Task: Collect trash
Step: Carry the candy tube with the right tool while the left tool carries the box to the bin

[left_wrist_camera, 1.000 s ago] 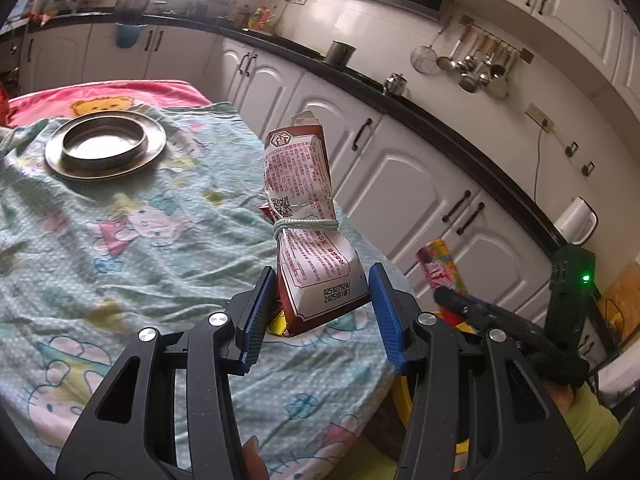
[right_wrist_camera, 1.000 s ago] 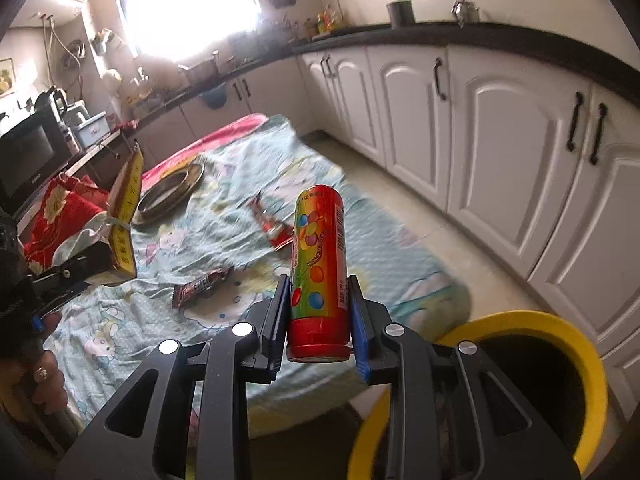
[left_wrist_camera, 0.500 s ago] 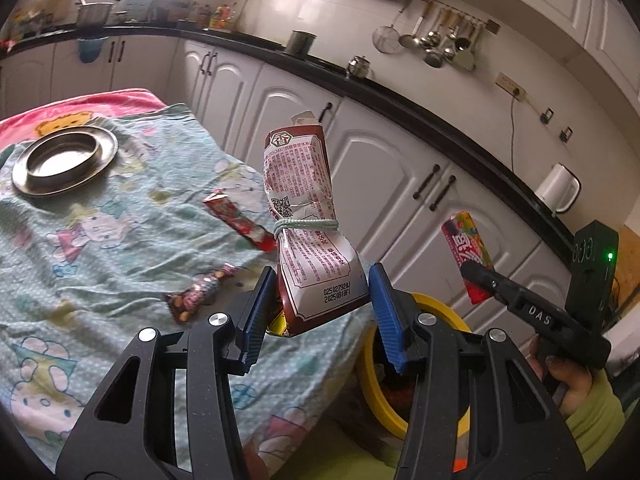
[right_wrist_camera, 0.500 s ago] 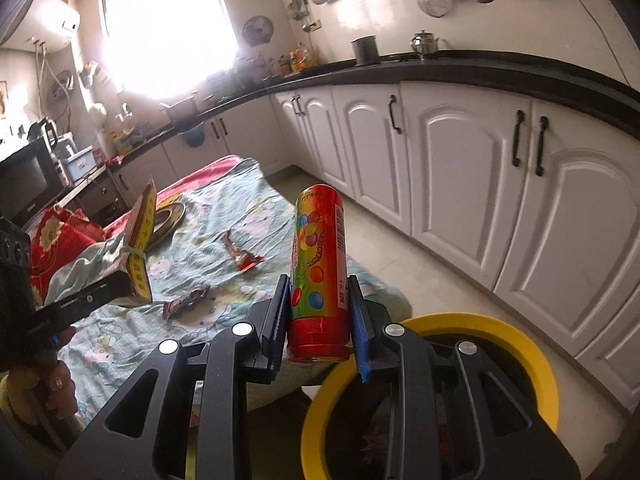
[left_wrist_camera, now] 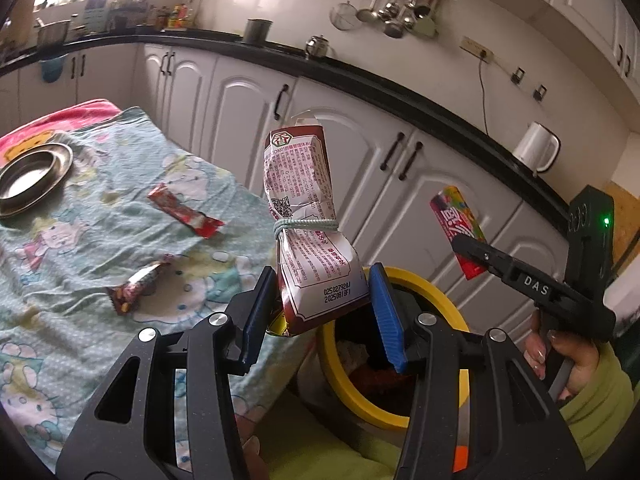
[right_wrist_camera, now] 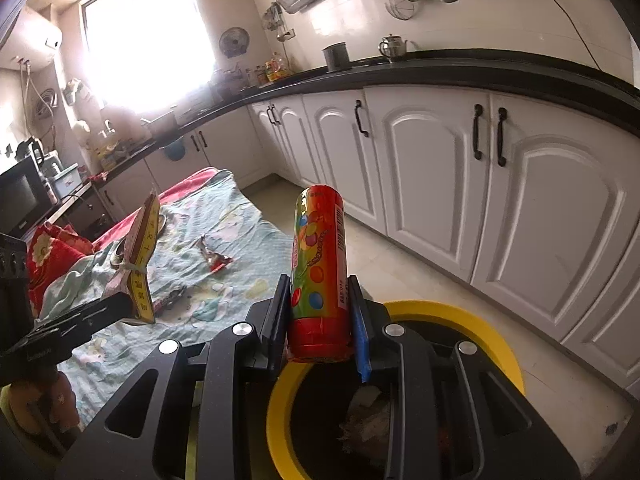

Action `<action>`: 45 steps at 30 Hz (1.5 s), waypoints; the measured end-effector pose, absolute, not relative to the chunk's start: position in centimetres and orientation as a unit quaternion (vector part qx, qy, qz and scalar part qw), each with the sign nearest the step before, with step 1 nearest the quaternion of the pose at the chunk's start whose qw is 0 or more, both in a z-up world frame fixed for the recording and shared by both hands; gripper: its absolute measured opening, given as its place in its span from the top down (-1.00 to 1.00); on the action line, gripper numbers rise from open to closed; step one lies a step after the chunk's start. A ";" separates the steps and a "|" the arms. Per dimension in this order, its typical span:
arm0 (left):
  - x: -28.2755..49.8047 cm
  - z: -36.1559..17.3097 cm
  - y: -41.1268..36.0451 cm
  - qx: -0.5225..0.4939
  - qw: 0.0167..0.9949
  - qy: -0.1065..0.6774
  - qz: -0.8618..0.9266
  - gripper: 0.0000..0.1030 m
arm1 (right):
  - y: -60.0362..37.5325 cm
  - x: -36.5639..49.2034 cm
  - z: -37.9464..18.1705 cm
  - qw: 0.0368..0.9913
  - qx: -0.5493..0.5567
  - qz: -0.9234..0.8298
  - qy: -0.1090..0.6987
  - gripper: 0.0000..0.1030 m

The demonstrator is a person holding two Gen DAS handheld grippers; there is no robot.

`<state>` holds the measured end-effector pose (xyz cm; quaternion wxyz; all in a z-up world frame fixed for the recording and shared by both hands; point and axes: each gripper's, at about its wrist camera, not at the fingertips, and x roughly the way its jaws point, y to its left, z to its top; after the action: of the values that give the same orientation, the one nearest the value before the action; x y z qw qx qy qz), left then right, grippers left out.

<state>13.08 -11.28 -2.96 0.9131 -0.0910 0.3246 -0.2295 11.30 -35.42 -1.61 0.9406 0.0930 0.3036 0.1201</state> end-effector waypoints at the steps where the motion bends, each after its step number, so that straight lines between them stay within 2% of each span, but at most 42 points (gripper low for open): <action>1: 13.1 -3.0 -11.6 -0.088 0.912 0.326 -0.232 0.23 | -35.7 11.1 -1.7 0.941 0.093 0.117 0.303 0.48; 27: 11.1 -6.9 -21.6 0.012 0.873 0.377 -0.309 0.22 | -41.9 8.5 -5.4 0.934 0.118 0.071 0.328 0.48; 45: 11.5 -10.5 -25.0 0.049 0.839 0.425 -0.335 0.22 | -43.9 8.6 -8.1 0.922 0.135 0.068 0.357 0.48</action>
<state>11.46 -24.98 -10.54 0.8394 0.0493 0.4253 -0.3347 8.61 -43.90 -8.08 0.9218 0.1355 0.3568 0.0680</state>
